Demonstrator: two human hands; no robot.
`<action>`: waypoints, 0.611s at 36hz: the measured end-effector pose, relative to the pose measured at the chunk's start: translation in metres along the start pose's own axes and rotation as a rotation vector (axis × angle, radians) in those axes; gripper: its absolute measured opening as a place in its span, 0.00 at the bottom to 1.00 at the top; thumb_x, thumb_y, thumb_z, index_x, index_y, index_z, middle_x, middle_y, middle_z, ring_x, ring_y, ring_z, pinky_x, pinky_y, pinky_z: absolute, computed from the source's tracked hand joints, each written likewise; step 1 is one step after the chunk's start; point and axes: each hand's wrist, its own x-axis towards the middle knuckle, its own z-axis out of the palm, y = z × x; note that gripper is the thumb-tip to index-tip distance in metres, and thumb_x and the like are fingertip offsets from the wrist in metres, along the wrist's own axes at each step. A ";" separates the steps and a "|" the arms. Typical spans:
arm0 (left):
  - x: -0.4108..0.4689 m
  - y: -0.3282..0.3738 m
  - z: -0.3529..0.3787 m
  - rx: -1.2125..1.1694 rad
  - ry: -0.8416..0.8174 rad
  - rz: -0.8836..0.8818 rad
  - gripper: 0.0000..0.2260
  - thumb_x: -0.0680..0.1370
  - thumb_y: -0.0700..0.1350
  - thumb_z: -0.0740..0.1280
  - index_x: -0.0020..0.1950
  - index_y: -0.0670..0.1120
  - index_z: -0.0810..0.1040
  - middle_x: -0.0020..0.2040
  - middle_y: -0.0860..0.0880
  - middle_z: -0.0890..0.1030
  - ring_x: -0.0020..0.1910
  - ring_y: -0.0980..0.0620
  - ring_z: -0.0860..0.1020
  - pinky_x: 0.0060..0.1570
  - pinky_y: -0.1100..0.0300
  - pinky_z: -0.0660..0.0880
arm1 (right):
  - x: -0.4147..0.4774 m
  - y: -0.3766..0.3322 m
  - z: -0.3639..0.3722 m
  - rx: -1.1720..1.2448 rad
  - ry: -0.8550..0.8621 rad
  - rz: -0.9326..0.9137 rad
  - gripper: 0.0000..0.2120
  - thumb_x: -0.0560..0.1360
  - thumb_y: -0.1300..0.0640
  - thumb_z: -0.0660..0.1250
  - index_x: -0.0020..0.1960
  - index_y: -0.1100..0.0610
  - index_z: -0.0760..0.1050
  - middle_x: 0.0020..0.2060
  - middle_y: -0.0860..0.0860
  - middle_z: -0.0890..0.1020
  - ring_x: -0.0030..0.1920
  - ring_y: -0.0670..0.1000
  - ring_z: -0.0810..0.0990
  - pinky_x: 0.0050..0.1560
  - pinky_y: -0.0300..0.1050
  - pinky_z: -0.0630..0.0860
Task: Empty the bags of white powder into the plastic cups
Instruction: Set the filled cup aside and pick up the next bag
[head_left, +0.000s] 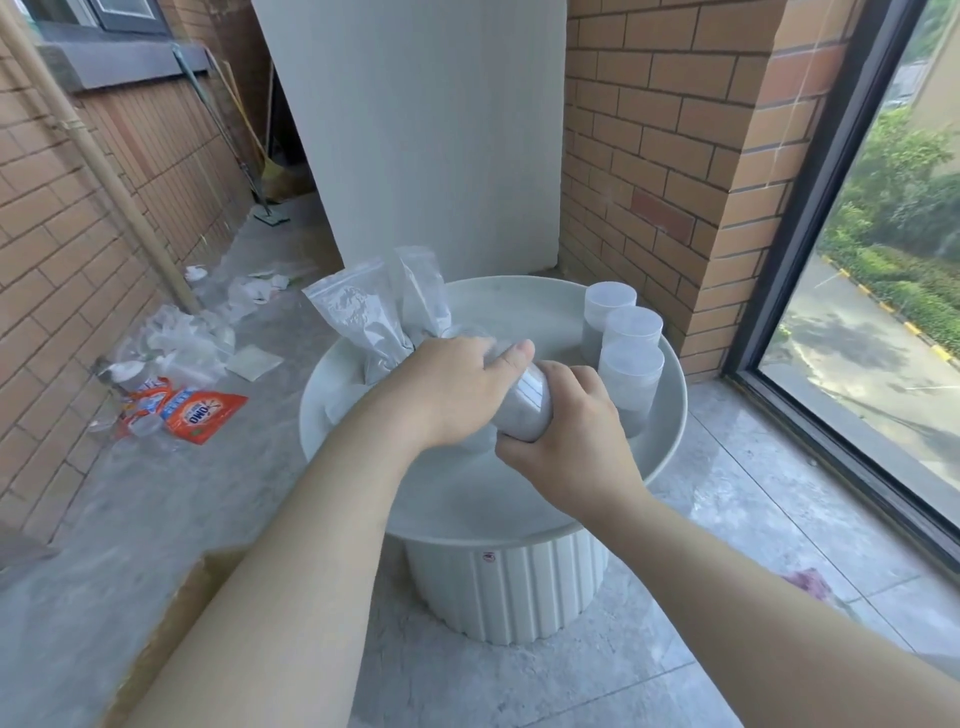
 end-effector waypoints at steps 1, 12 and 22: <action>-0.001 -0.001 -0.003 -0.023 -0.022 0.031 0.26 0.80 0.67 0.52 0.60 0.50 0.77 0.55 0.45 0.82 0.52 0.48 0.80 0.53 0.53 0.75 | 0.001 -0.001 -0.001 0.030 -0.013 0.027 0.29 0.65 0.52 0.75 0.65 0.51 0.73 0.53 0.48 0.76 0.54 0.45 0.72 0.45 0.32 0.69; -0.010 0.014 -0.005 0.226 0.204 -0.034 0.26 0.79 0.69 0.48 0.40 0.49 0.69 0.42 0.47 0.77 0.43 0.44 0.76 0.36 0.54 0.68 | -0.003 -0.007 -0.002 -0.076 0.063 -0.100 0.25 0.64 0.52 0.72 0.60 0.54 0.73 0.46 0.47 0.79 0.49 0.56 0.76 0.49 0.52 0.75; -0.011 0.005 -0.019 -0.137 -0.096 0.123 0.06 0.78 0.58 0.65 0.53 0.62 0.76 0.44 0.58 0.78 0.46 0.54 0.77 0.44 0.59 0.72 | 0.001 -0.009 -0.013 -0.001 0.019 -0.059 0.24 0.66 0.53 0.75 0.60 0.54 0.74 0.48 0.46 0.81 0.50 0.52 0.78 0.50 0.49 0.75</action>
